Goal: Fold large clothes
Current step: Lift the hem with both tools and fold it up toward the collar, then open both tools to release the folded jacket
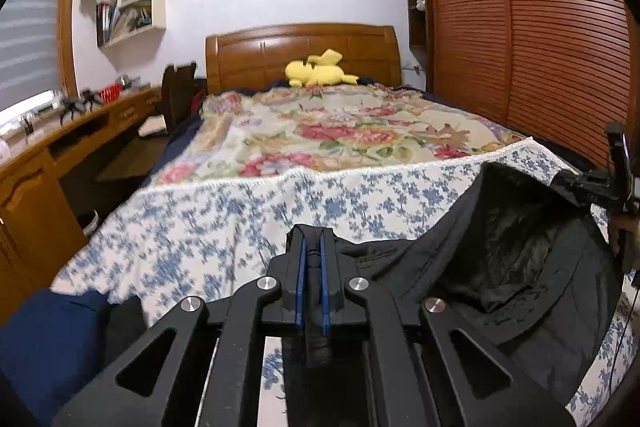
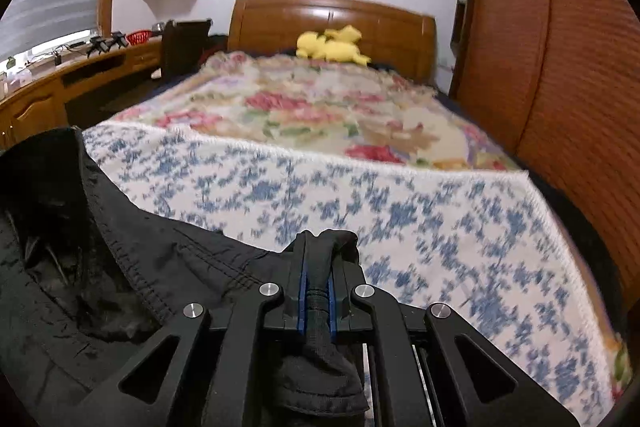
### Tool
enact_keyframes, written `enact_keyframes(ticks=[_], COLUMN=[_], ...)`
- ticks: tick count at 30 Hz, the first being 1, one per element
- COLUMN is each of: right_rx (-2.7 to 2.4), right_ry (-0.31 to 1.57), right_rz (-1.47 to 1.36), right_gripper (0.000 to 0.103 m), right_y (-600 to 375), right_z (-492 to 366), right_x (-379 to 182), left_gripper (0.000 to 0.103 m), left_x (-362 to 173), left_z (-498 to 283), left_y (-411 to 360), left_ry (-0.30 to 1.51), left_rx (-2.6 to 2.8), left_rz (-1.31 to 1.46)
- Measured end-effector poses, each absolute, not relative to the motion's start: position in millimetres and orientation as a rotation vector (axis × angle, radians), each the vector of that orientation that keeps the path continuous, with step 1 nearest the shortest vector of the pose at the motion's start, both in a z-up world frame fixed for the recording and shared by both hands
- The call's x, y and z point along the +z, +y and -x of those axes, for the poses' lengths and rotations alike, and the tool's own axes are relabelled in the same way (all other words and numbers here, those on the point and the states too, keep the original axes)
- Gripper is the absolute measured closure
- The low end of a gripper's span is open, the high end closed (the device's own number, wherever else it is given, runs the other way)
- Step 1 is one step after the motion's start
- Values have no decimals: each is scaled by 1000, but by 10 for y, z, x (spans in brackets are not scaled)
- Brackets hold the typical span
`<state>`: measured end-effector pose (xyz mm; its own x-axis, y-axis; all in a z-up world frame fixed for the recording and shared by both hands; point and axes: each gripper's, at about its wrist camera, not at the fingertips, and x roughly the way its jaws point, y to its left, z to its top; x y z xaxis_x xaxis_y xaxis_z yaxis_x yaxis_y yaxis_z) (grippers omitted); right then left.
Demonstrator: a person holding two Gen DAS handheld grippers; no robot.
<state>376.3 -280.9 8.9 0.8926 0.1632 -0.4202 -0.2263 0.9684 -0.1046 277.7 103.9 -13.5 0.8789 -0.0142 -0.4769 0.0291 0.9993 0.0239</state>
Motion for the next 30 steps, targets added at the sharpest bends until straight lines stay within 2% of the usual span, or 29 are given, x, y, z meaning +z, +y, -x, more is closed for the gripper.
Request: enact_keyframes(ticks=[3, 4, 6, 7, 8, 9, 10, 11, 14, 30], right_rx=[210, 213, 220, 221, 223, 229, 237, 218, 212, 270], right_ry=[451, 463, 483, 483, 482, 483, 489, 485, 466, 631], right_rz=[137, 131, 126, 129, 136, 136, 141, 160, 177, 138], right_gripper=[95, 91, 86, 81, 75, 70, 56, 46, 38, 38], right_y=[-2779, -2788, -2804, -2803, -2802, -2829, -2840, -2830, -2927, -3282], right_z=[-3799, -3807, -3771, -3730, -3674, -3669, -3642, -3566, -3414, -2624], right_x=[81, 80, 111, 128, 151, 147, 143, 165, 164, -222], left_gripper=[95, 94, 89, 79, 61, 52, 36, 25, 24, 24], left_x=[-282, -325, -385, -393, -397, -393, -390, -394, -429, -954], left_z=[-2806, -2829, -2778, -2772, -2715, -2676, -2623, -2578, -2419, -1554], left_y=[1036, 1009, 982, 968, 977, 1000, 1029, 1063, 1137, 1134], left_ry=[535, 549, 562, 562, 557, 551, 547, 551, 559, 695], left_rx=[-39, -48, -57, -51, -44, -44, -52, -59, -62, -56], left_rz=[-9, -14, -30, -40, -50, -46, -28, -9, 17, -3])
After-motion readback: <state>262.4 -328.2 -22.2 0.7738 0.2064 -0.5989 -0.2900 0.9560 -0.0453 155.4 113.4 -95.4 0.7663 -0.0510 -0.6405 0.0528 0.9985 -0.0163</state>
